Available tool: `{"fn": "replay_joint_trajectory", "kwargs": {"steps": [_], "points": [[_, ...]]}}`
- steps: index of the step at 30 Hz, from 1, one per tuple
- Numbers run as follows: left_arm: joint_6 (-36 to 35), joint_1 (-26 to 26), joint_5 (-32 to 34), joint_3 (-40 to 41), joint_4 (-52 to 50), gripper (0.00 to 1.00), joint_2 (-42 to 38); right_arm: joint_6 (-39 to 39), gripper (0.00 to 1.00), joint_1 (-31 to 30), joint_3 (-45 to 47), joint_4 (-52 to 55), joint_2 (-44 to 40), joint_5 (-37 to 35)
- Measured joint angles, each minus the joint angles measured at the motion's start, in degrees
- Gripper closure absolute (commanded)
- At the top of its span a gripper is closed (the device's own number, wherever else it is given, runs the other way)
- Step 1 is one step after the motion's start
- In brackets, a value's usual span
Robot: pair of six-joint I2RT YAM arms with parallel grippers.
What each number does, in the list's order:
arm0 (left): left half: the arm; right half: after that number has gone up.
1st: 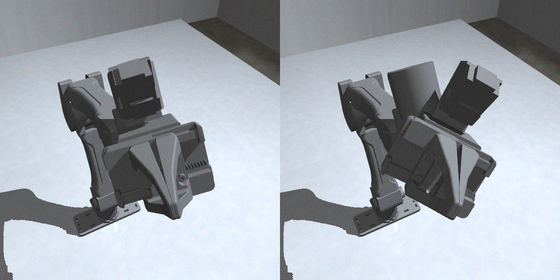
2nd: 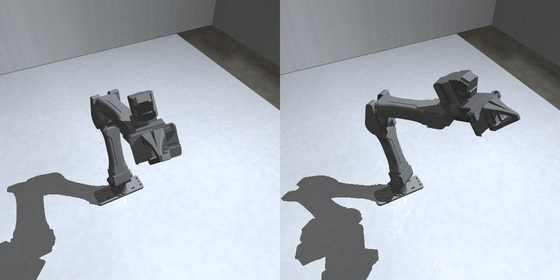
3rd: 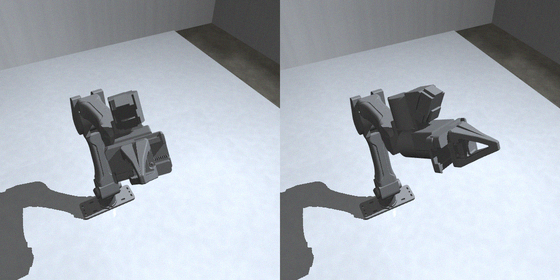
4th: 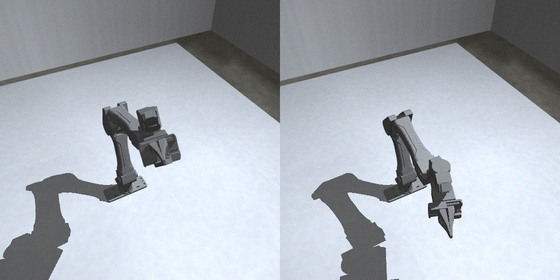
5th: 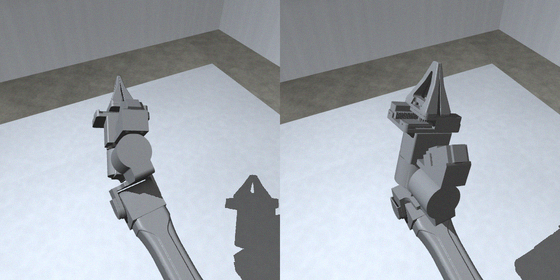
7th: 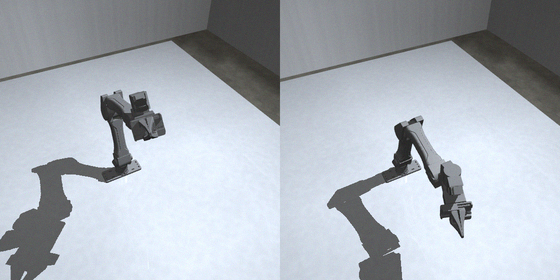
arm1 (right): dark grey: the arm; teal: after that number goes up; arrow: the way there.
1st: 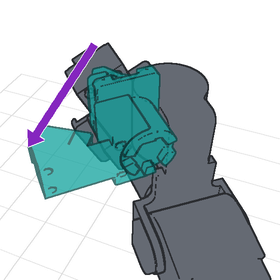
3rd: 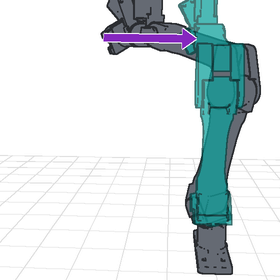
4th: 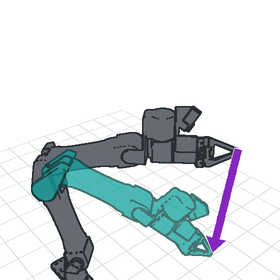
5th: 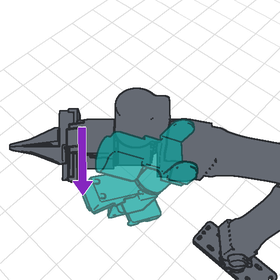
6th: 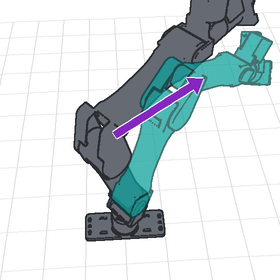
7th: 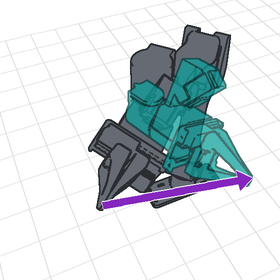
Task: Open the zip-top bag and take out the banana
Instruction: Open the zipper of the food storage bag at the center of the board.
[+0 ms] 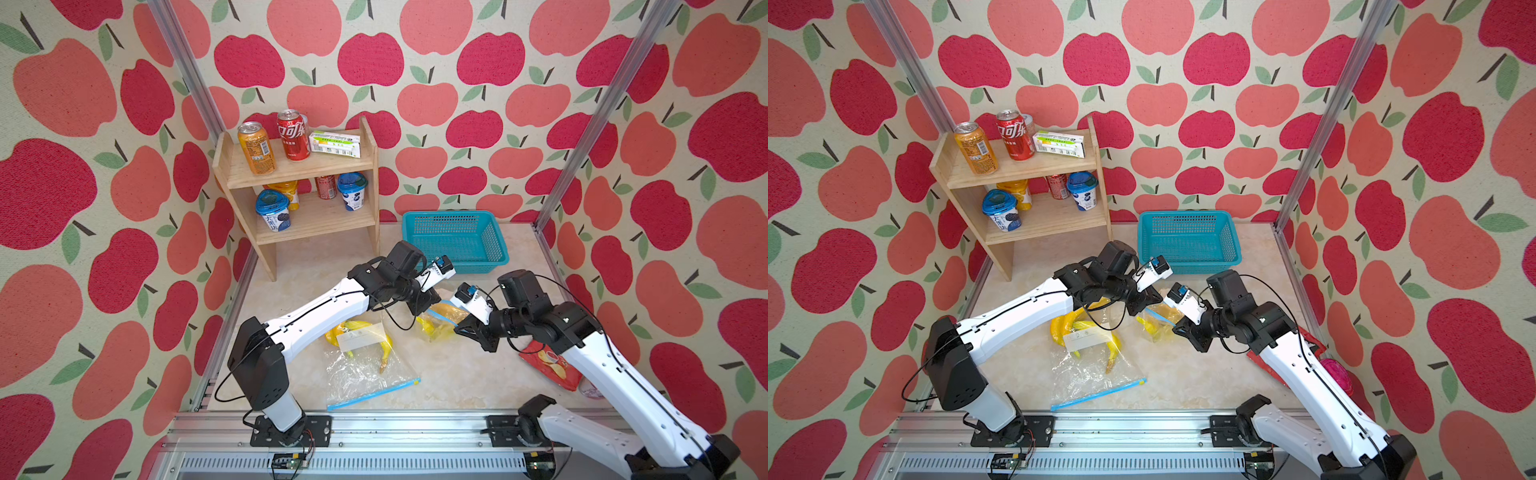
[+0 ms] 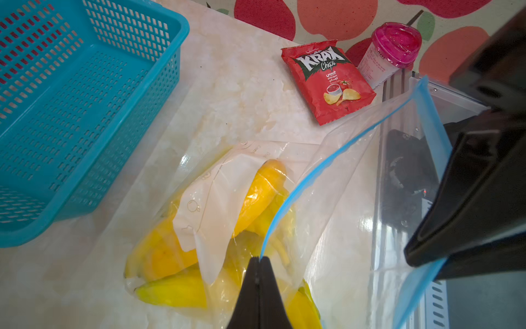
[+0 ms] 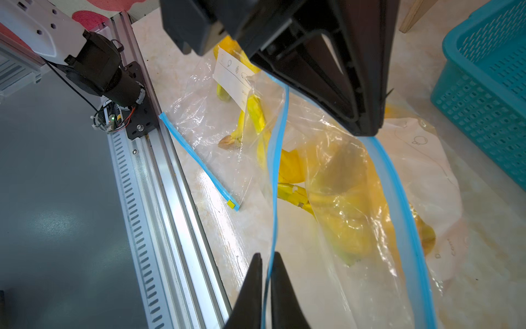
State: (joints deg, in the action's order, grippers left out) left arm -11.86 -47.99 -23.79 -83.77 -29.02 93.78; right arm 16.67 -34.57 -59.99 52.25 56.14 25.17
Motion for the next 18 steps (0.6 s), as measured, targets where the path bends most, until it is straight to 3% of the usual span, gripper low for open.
{"fn": "replay_joint_trajectory", "kwargs": {"steps": [1, 3, 8, 14, 18], "points": [[0.5, 0.0, 1.0, 0.0, 0.4, 1.0, 0.0, 0.0, 0.58, 0.0, 0.0, 0.2, -0.1, 0.0], [1.5, 0.0, 2.5, 0.0, 1.4, 1.0, -0.1, -0.3, 0.56, 0.0, 0.5, 0.2, -0.7, -0.2], [3.1, -0.4, 5.7, 0.3, 3.6, 1.0, -1.4, -2.1, 0.4, 0.1, 2.7, -1.3, -5.9, -3.3], [3.8, -3.3, 11.4, 2.5, 7.1, 1.0, -5.6, -5.2, 0.39, 1.4, 3.3, -5.4, -11.6, -6.8], [3.2, -7.7, 16.5, 5.3, 10.5, 1.0, -8.2, -8.0, 0.38, 2.1, 3.1, -8.4, -10.4, -7.3]]}}
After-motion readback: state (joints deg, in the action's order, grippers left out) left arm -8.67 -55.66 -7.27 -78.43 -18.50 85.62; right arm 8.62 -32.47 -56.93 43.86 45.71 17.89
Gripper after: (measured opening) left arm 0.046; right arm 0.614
